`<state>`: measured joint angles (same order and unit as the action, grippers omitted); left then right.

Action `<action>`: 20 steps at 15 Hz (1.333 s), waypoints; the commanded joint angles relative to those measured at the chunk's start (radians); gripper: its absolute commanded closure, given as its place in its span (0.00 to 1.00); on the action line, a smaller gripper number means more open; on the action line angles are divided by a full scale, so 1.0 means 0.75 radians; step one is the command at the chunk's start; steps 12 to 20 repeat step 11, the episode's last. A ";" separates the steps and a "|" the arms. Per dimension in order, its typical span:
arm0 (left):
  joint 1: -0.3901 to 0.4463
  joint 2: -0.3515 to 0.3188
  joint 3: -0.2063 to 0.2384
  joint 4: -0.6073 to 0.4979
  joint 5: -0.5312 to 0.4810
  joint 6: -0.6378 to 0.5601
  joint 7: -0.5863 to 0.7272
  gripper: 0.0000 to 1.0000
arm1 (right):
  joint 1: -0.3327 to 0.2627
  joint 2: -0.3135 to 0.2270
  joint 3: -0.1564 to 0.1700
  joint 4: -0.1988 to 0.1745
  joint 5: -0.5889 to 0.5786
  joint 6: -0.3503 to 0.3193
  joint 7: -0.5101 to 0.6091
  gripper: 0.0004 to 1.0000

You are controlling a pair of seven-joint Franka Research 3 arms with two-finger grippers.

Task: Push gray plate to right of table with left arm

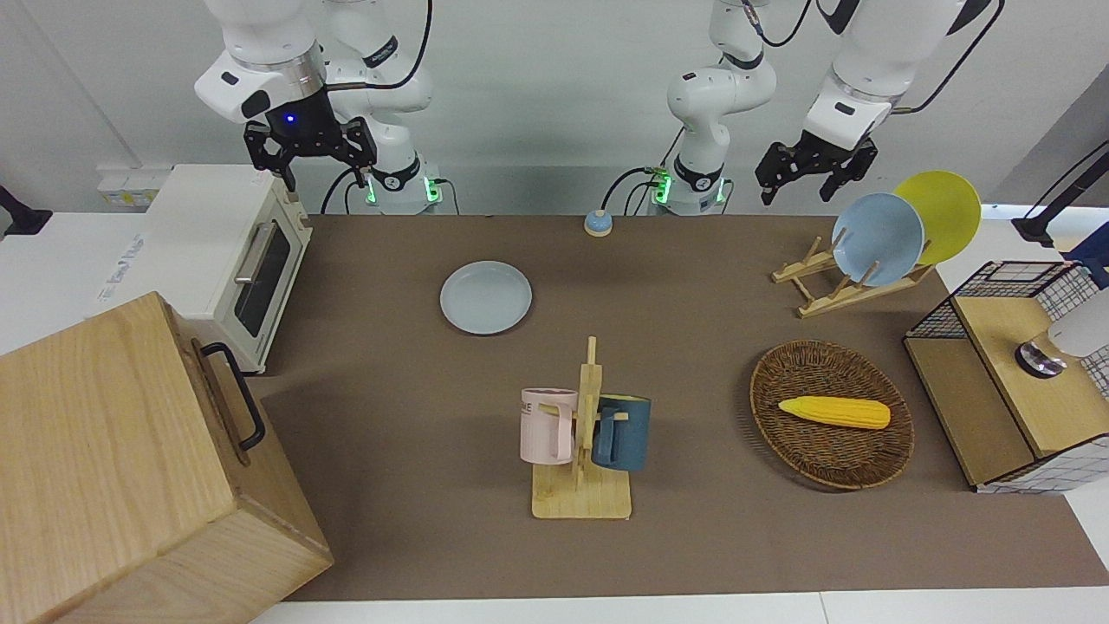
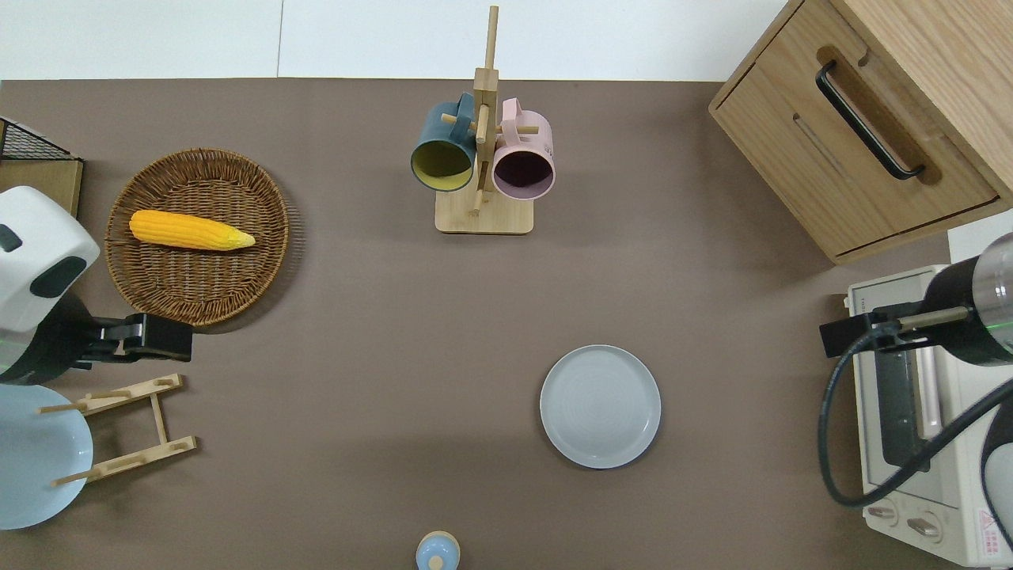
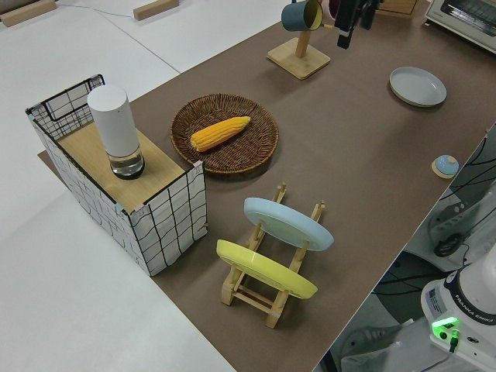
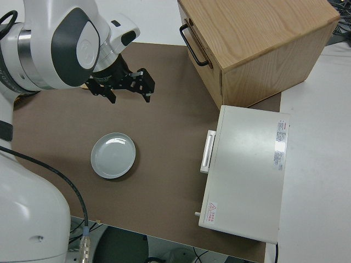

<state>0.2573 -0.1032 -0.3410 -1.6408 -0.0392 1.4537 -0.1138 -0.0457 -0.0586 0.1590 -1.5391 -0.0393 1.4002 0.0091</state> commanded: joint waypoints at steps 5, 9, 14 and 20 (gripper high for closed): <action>0.003 0.007 -0.005 0.042 0.032 -0.042 0.037 0.01 | -0.011 -0.014 0.007 -0.005 0.001 -0.016 -0.010 0.00; 0.003 0.007 -0.003 0.042 0.032 -0.040 0.033 0.01 | -0.011 -0.014 0.007 -0.005 -0.001 -0.014 -0.010 0.00; 0.001 0.007 -0.003 0.042 0.032 -0.040 0.031 0.01 | -0.011 -0.014 0.007 -0.005 0.001 -0.016 -0.010 0.00; 0.001 0.007 -0.003 0.042 0.032 -0.040 0.031 0.01 | -0.011 -0.014 0.007 -0.005 0.001 -0.016 -0.010 0.00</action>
